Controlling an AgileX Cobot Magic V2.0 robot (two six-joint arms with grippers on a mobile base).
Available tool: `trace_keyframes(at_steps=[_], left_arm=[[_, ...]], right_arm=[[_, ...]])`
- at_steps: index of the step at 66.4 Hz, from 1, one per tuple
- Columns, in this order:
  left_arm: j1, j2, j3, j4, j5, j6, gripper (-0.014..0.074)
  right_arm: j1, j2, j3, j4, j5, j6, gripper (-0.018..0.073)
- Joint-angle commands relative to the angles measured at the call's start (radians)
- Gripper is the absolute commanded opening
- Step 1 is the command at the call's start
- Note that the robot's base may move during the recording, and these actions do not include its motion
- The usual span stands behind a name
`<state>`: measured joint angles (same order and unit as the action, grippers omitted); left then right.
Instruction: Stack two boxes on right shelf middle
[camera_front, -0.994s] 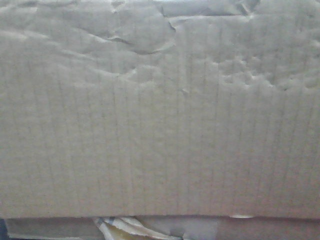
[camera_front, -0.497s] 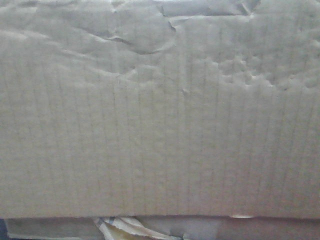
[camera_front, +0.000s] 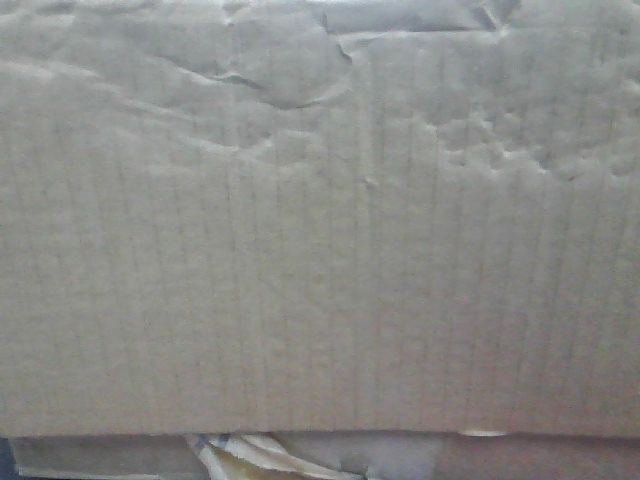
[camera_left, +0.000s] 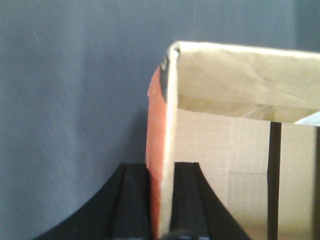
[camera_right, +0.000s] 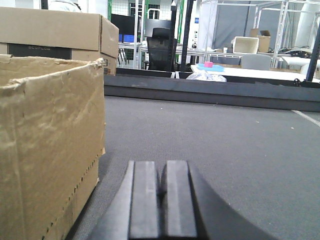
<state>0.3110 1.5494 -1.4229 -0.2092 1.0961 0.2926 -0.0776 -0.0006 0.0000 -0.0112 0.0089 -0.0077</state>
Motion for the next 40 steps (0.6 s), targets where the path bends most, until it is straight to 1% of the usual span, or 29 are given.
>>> trace_keyframes(at_steps=[1, 15, 22, 24, 27, 30, 34, 39, 40], left_arm=[[0.016, -0.021, -0.103, -0.024, -0.008, -0.082, -0.0111], [0.011, -0.048, -0.338, -0.024, -0.006, -0.229, -0.0111], [-0.018, -0.048, -0.479, -0.006, 0.031, -0.298, -0.0111], [-0.026, -0.048, -0.506, -0.001, 0.041, -0.308, -0.0111], [-0.055, -0.048, -0.569, 0.018, 0.068, -0.335, -0.0111], [-0.090, -0.048, -0.617, 0.053, 0.087, -0.365, -0.0111], [-0.164, -0.048, -0.678, 0.113, 0.121, -0.424, -0.0111], [-0.253, -0.048, -0.729, 0.202, 0.125, -0.501, -0.0111], [-0.272, -0.048, -0.731, 0.209, 0.125, -0.507, -0.0111]], right_arm=[[-0.003, 0.001, 0.000, 0.002, -0.016, -0.004, -0.0162], [-0.003, 0.001, 0.000, 0.002, -0.016, -0.004, -0.0162], [-0.003, 0.001, 0.000, 0.002, -0.016, -0.004, -0.0162], [-0.003, 0.001, 0.000, 0.002, -0.016, -0.004, -0.0162], [-0.003, 0.001, 0.000, 0.002, -0.016, -0.004, -0.0162], [-0.003, 0.001, 0.000, 0.002, -0.016, -0.004, -0.0162], [-0.003, 0.001, 0.000, 0.002, -0.016, -0.004, -0.0162], [-0.003, 0.001, 0.000, 0.002, -0.016, -0.004, -0.0162], [-0.003, 0.001, 0.000, 0.002, -0.016, -0.004, -0.0162]])
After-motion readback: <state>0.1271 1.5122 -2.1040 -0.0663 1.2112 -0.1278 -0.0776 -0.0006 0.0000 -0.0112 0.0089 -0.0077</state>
